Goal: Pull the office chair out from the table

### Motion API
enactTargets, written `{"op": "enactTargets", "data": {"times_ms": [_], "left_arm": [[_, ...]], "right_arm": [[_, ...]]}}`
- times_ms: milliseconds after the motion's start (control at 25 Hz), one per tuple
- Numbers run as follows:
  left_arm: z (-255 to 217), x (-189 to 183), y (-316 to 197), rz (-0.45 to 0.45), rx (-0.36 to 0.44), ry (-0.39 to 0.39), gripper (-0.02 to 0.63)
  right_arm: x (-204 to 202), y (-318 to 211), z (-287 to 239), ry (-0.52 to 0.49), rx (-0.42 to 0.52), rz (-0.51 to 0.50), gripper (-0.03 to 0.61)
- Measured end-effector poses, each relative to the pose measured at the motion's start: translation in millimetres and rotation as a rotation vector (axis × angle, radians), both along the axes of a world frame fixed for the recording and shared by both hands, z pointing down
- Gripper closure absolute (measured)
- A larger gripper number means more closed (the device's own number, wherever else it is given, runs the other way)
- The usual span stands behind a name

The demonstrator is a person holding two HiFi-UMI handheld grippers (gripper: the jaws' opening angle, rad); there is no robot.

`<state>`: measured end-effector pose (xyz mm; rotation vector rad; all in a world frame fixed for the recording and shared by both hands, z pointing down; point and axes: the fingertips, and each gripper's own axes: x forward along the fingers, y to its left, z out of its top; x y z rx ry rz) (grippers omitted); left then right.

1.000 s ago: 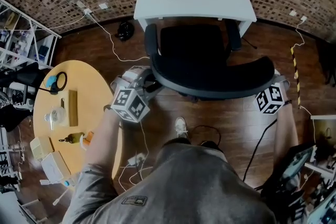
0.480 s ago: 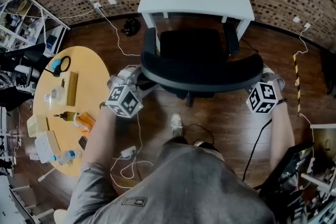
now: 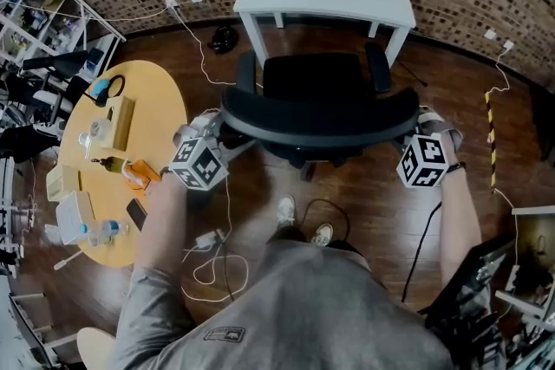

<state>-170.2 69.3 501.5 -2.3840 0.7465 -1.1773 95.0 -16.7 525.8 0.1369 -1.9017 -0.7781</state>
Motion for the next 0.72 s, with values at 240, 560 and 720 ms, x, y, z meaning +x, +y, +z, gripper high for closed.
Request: {"op": "enactTargets", "data": {"times_ms": [240, 560, 720], "left_arm": [[-1.2, -3.1, 30.0, 0.008, 0.006, -0.001, 0.43], [1.3, -7.7, 66.0, 0.063, 0.0, -0.007, 0.439], [-0.2, -10.1, 83.4, 0.11, 0.004, -0.005, 0.448]], "right_arm": [[-2.0, 31.5, -1.3, 0.005, 0.001, 0.006, 0.468], [-4.4, 75.7, 0.9, 0.01, -0.005, 0.055, 0.465], [-5.2, 99.1, 0.5, 0.013, -0.007, 0.086, 0.463]]}}
